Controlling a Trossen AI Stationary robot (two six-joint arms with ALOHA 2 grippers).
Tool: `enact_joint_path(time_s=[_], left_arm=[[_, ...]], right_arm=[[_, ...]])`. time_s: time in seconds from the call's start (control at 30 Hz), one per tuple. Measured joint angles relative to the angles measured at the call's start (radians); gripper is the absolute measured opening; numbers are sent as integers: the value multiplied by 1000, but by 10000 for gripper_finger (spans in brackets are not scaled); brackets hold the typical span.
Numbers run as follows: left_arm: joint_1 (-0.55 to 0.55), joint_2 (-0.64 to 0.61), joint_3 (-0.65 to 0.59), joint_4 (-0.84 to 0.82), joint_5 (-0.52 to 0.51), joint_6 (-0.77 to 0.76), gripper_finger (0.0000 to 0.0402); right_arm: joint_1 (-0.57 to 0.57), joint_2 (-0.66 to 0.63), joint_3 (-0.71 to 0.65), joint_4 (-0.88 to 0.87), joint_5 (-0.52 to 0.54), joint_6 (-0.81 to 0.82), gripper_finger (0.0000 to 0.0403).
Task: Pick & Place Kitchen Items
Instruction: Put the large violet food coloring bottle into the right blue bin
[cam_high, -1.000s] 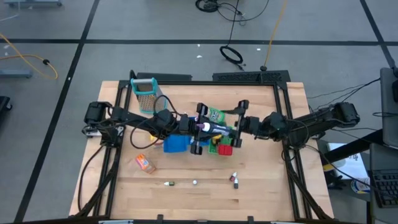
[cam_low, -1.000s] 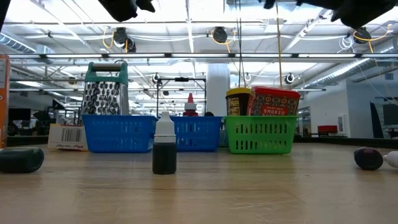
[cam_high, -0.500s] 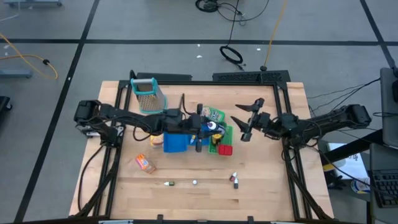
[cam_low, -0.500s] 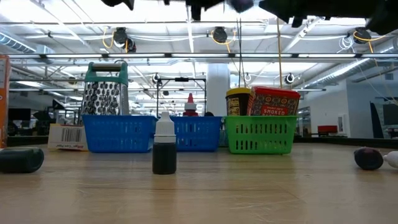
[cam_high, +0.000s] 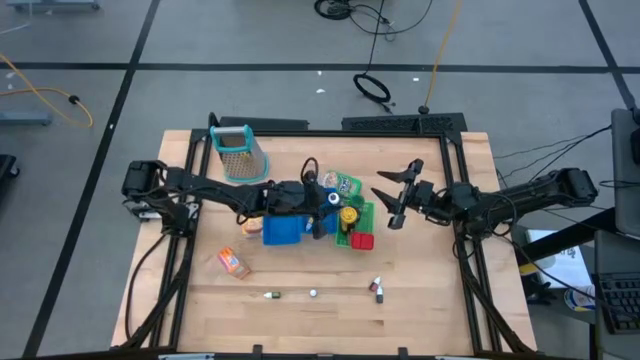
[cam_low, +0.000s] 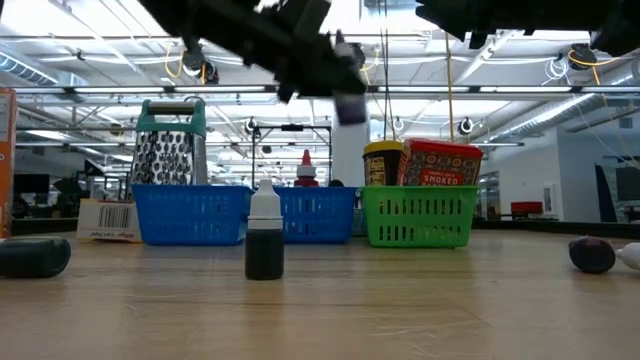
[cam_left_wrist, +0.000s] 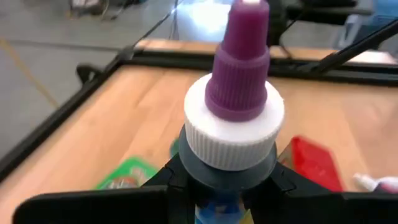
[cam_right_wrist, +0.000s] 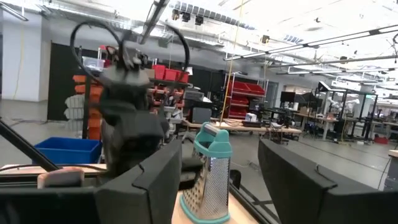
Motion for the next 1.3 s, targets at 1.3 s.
enact_joint_path(time_s=[1.3], left_arm=[[4, 146, -231, 259, -90, -196, 88]], right_arm=[[0, 0, 0, 28, -54, 0, 201]])
